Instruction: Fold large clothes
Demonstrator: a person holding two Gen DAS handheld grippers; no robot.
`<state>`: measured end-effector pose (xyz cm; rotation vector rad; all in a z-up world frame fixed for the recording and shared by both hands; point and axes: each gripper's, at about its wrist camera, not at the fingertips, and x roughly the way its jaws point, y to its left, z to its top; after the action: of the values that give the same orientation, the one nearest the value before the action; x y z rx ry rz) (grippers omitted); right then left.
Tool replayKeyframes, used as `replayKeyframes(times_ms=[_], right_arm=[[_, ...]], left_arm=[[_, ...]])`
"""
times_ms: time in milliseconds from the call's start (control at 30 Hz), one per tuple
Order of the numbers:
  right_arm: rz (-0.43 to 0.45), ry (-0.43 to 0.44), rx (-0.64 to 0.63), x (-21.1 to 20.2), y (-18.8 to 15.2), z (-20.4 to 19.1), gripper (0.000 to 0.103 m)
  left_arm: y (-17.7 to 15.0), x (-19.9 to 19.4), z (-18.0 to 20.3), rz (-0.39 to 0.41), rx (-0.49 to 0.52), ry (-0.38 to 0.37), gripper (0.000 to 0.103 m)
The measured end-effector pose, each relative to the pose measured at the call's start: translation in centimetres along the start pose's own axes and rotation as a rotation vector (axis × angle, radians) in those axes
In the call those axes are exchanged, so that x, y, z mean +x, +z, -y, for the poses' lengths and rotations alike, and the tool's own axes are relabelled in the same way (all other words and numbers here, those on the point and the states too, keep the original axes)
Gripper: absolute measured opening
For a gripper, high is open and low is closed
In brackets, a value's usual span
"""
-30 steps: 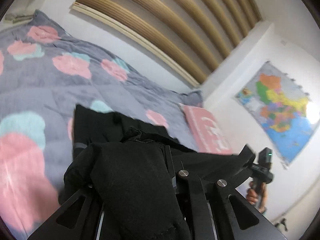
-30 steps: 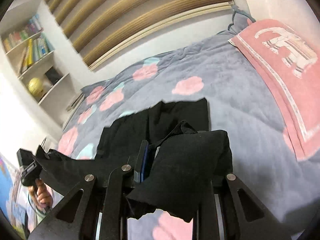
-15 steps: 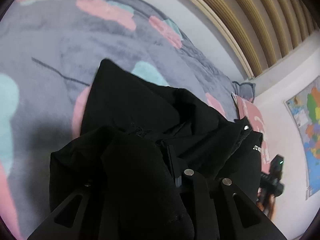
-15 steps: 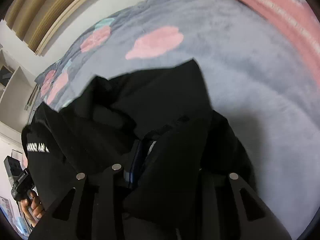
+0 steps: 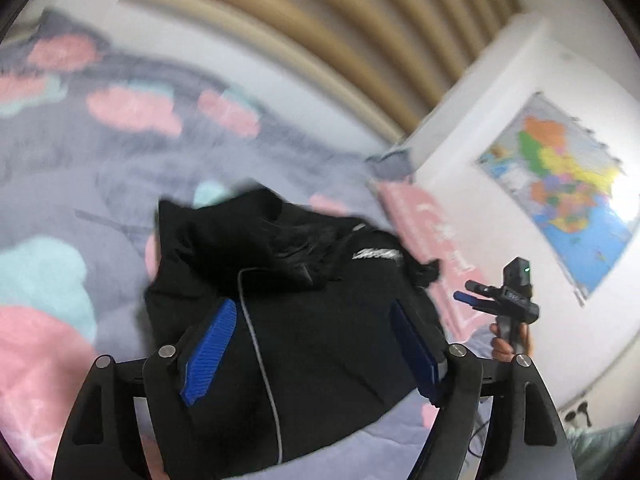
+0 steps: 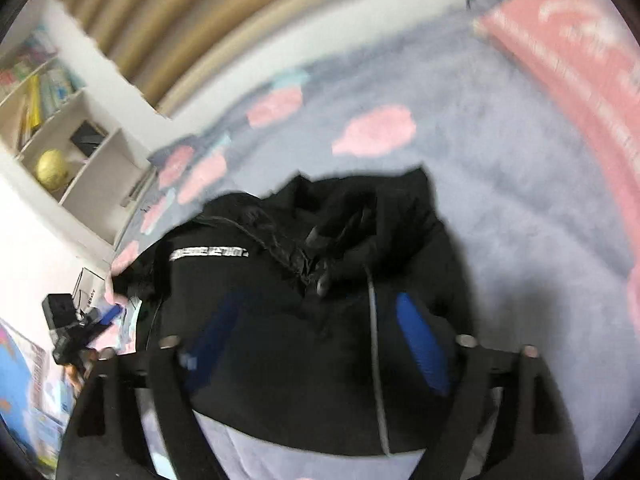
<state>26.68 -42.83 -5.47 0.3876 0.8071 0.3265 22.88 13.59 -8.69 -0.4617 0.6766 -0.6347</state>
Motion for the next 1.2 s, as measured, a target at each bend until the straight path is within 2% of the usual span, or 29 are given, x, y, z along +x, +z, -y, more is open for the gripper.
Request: replayKeyframes(times_ms=[67,133,300,367,433,500,567,733,767,800,833,867,900,933,1033,1100,1200], right_arm=[[0.003,-0.082,-0.06,0.0,0.0,-0.2,0.092],[-0.007,-0.15,-0.102,1.4,0.2,-0.4,0.092],[0.006,-0.219,-0.185,4.1,1.0,0.0,0.092],[0.009,-0.232,-0.199,5.6,1.6,1.1,0.092],[-0.001,-0.208,-0.215,7.0,2.2,1.9,0.093],[-0.034,-0.175,-0.249,8.5,2.6,2.4,0.092],[-0.058,-0.181,-0.285,10.1,3.2,2.9,0.092],[-0.174,-0.028,-0.266,15.0,5.7,3.7,0.092],[-0.187,-0.012,-0.265,15.7,5.7,3.6,0.09],[-0.188,-0.012,-0.274,16.0,5.6,3.3,0.072],[-0.181,-0.036,-0.305,16.1,5.4,2.8,0.059],[-0.169,-0.05,-0.324,15.8,5.1,2.4,0.036],[-0.137,-0.071,-0.352,15.0,4.6,2.0,0.028],[-0.115,-0.082,-0.362,14.4,4.3,1.7,0.027],[-0.037,-0.088,-0.357,11.1,4.2,1.0,0.021],[0.026,-0.092,-0.358,8.7,4.6,0.3,0.018],[0.098,-0.156,-0.378,6.2,6.1,-1.6,0.016]], left_arm=[[0.3,-0.3,0.6,0.001,0.039,0.064,0.082],[0.6,0.8,0.5,-0.02,0.053,0.161,0.082],[2.0,4.6,-2.9,-0.035,-0.039,0.263,0.082],[2.6,5.8,-4.6,-0.042,-0.089,0.263,0.082],[3.5,6.8,-5.9,-0.053,-0.122,0.233,0.082],[4.0,8.2,-7.1,-0.091,-0.141,0.194,0.082],[4.5,9.6,-8.3,-0.129,-0.168,0.168,0.082],[5.6,13.1,-10.3,-0.224,-0.236,0.097,0.082],[5.7,13.6,-10.3,-0.229,-0.232,0.095,0.082],[5.7,13.9,-10.1,-0.223,-0.213,0.114,0.082],[5.7,13.9,-9.6,-0.214,-0.19,0.135,0.066],[5.6,13.8,-9.0,-0.207,-0.15,0.174,0.05],[5.5,13.7,-8.5,-0.21,-0.105,0.221,0.016],[5.3,13.3,-8.0,-0.209,-0.086,0.235,0.012],[5.1,10.8,-6.6,-0.128,-0.029,0.229,0.009],[5.4,8.2,-5.6,-0.043,-0.035,0.178,0.008],[6.8,5.6,-4.3,0.06,-0.065,0.127,0.008]])
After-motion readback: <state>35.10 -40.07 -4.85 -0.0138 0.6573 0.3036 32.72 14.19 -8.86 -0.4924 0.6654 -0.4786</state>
